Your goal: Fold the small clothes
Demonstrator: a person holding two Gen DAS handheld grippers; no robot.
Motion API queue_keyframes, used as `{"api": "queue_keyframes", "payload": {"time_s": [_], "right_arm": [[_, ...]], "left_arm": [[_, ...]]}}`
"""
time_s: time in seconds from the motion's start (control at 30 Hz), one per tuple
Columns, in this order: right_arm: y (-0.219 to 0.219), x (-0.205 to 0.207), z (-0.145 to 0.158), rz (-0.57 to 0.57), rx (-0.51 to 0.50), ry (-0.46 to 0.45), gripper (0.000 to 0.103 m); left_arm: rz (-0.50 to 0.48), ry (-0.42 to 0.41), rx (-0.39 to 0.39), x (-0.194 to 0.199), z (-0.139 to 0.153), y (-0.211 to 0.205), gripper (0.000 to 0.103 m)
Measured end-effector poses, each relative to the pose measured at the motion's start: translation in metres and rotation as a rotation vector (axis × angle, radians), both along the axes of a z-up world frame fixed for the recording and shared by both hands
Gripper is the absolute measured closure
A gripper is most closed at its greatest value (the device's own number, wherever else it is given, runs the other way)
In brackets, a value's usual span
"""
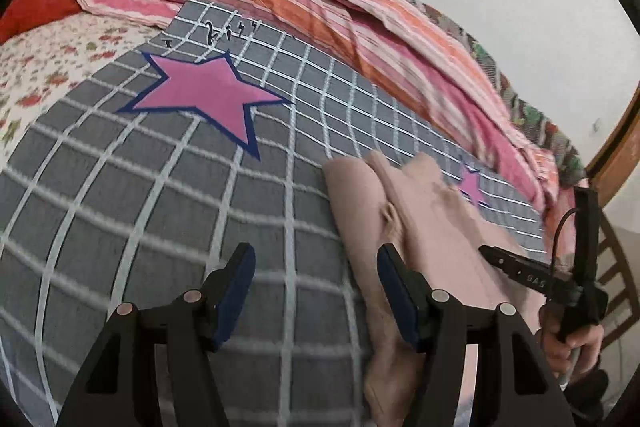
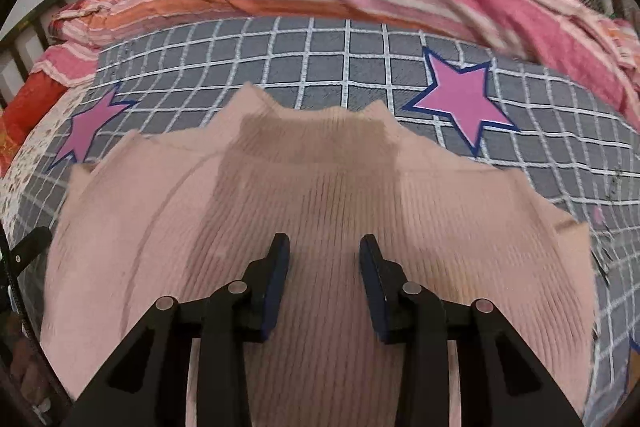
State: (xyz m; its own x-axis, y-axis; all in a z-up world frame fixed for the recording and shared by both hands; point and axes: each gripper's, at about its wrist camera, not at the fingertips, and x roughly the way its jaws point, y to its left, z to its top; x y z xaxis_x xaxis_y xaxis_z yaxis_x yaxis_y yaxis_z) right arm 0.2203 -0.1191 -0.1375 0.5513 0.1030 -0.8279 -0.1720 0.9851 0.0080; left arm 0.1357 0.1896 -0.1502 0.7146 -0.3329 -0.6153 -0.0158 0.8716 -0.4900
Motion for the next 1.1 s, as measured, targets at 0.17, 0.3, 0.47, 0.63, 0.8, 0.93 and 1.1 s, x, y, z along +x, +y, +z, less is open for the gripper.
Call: {"api": "queue_keyframes", "payload": {"time_s": [0.17,0.3,0.47,0.63,0.8,0.93,1.1], "right_arm": [[0.006,-0.047,0.005,0.02,-0.041,-0.04,0.07],[0.006,-0.083,0.005,0.022,-0.05,-0.075,0.07],[0.003,-0.122,-0.011,0.02,-0.041,-0.08,0.072],[0.004,-0.148,-0.007,0.039,-0.036,-0.092,0.072],[-0.017,-0.167,0.014,0.057,0.021,-0.129,0.073],[-0.047,-0.177,0.027,0.011,0.044,-0.156,0.073],[-0.091,-0.182,0.028,-0.073,0.094,-0.144,0.073]], "left_arm": [[-0.058,-0.005,-0.064,-0.035,0.001,-0.005,0.041],[-0.107,-0.002,-0.088,-0.057,-0.005,-0.015,0.041],[-0.171,0.005,-0.117,-0.079,-0.015,-0.032,0.041],[-0.172,-0.012,-0.172,-0.074,-0.024,-0.043,0.041],[-0.132,-0.011,-0.255,-0.051,-0.03,-0.056,0.042],[-0.085,-0.038,-0.286,-0.034,-0.028,-0.063,0.044],[-0.002,-0.051,-0.274,-0.009,-0.019,-0.068,0.056]]}}
